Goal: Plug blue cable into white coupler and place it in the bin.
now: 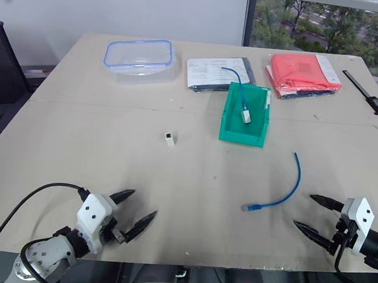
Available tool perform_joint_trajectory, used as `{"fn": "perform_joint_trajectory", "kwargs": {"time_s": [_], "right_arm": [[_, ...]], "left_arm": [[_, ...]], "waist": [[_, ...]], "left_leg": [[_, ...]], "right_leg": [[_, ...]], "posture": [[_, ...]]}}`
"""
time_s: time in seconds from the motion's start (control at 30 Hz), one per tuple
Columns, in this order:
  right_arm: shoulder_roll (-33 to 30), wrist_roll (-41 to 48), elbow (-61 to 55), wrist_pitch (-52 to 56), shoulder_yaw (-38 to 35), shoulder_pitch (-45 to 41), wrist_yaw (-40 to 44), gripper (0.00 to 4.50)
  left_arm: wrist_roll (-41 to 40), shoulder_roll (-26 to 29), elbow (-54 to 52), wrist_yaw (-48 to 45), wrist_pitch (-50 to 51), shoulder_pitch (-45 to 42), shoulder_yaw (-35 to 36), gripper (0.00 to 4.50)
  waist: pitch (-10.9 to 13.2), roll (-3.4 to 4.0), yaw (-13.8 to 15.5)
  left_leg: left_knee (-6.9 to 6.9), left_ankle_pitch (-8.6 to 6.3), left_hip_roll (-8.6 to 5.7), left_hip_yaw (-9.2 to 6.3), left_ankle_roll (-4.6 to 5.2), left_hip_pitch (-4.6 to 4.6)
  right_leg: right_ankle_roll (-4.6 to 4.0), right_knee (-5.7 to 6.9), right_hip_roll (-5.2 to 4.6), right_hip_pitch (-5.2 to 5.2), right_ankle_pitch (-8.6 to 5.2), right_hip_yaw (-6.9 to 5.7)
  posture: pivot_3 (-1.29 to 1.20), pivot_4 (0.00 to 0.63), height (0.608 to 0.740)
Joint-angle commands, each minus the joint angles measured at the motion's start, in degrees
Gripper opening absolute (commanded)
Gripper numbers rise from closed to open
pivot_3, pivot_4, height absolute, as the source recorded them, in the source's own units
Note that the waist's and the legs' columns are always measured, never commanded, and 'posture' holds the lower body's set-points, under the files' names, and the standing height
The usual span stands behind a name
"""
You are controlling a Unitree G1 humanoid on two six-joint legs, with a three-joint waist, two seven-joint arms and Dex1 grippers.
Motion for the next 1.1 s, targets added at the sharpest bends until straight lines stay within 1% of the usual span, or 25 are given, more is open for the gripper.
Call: {"fn": "perform_joint_trajectory", "kwargs": {"time_s": [0.03,0.6,0.73,0.8,0.87,1.0,1.1], "right_arm": [[-0.2,-0.4,0.0,-1.7,-0.6,0.9,0.7,4.44],[-0.5,-1.5,0.0,-2.1,-0.2,0.2,0.5,4.44],[-1.4,-0.5,-4.1,1.4,0.2,-0.3,-0.4,4.44],[-2.3,-1.0,-7.6,2.7,1.4,-0.8,-0.4,4.44],[-3.5,-2.9,-11.3,3.7,4.1,-2.3,-0.7,4.44],[-4.7,-6.1,-16.9,5.9,11.3,-6.8,-1.2,4.44],[-4.8,-9.3,-17.0,7.7,17.7,-12.1,-0.5,4.44]], "left_arm": [[-0.3,0.4,-0.9,-0.7,-0.8,0.5,0.2,4.5],[-1.3,0.7,0.3,-3.0,-1.6,-1.4,1.1,4.5],[-2.5,1.4,-0.4,-4.5,-1.4,-2.3,1.0,4.5],[-3.8,2.5,-1.5,-6.4,-0.6,-3.1,0.2,4.5],[-5.6,5.0,-2.8,-9.8,0.7,-5.1,-0.6,4.5],[-7.9,11.5,-5.0,-16.2,2.9,-10.5,-2.2,4.5],[-12.6,15.7,-7.1,-20.6,7.0,-15.4,-2.7,4.5]], "waist": [[0.0,0.0,0.0],[0.0,-0.01,0.0],[0.0,-0.01,0.0],[0.0,0.0,0.0],[0.0,0.01,-0.1],[0.0,0.0,0.0],[0.0,-0.04,0.0]], "left_leg": [[0.0,0.0,0.0,0.0,0.0,0.0],[0.01,0.0,-0.02,0.07,0.01,0.0],[0.01,0.0,-0.03,0.08,0.01,0.0],[0.01,0.0,-0.03,0.08,0.01,0.01],[0.02,0.0,-0.01,0.09,0.02,0.02],[0.04,0.0,0.0,0.07,0.02,0.01],[0.04,0.0,-0.02,0.1,0.02,-0.01]], "right_leg": [[0.0,0.0,0.0,0.0,0.0,0.0],[-0.03,0.0,0.09,-0.01,0.02,0.04],[-0.03,0.0,0.09,-0.01,0.02,0.05],[-0.03,0.01,0.09,-0.01,0.02,0.05],[-0.03,0.02,0.08,-0.02,0.02,0.06],[-0.03,0.04,0.17,-0.04,0.02,0.04],[-0.15,0.04,0.19,-0.04,0.1,0.05]], "posture": [[0.0,0.15,0.737],[0.0,0.15,0.737],[0.0,0.15,0.737],[0.0,0.15,0.737],[0.0,0.15,0.737],[0.0,0.15,0.737],[0.0,0.15,0.737]]}}
